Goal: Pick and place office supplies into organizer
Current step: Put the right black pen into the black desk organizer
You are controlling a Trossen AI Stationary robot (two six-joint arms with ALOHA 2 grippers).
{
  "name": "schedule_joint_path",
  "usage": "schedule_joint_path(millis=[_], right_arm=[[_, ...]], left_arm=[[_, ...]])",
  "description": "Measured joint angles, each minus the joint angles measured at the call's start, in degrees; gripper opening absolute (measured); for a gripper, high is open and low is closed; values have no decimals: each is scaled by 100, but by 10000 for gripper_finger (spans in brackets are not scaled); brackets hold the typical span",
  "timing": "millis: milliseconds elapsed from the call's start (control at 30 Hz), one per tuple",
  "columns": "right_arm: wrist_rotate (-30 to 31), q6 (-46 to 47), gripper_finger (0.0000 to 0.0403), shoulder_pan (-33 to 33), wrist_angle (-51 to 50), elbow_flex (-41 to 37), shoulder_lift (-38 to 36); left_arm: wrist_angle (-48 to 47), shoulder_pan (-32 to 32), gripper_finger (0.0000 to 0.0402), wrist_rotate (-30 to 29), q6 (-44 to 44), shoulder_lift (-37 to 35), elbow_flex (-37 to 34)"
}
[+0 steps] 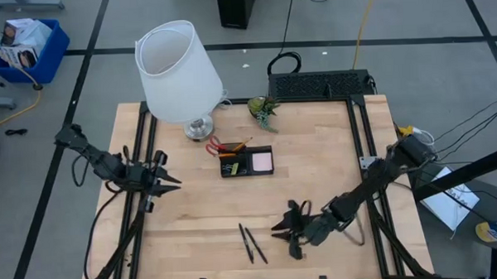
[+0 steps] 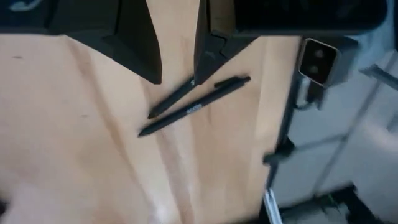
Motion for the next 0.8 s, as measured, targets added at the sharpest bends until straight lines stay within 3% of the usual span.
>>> schedule_joint_path(millis=[200,400,567,733,800], right_arm=[[-245,-54,86,-248,-1214,1306,984],[457,-933,86,-488,-1446,2160,1330],[934,-1142,86,-760,-1463,2335,1329],[910,-702,86,-780,-1835,2322,1340],[1245,-127,86,-741,-1675,2322,1340]], left_arm=[[-134,-53,67,31,-248,-169,-68],[-130,-53,67,33,-254,-169,-68],[-124,-53,67,37,-261,-169,-68],[-122,-53,67,37,-261,-169,-68],[-120,-53,67,35,-261,-169,-67]])
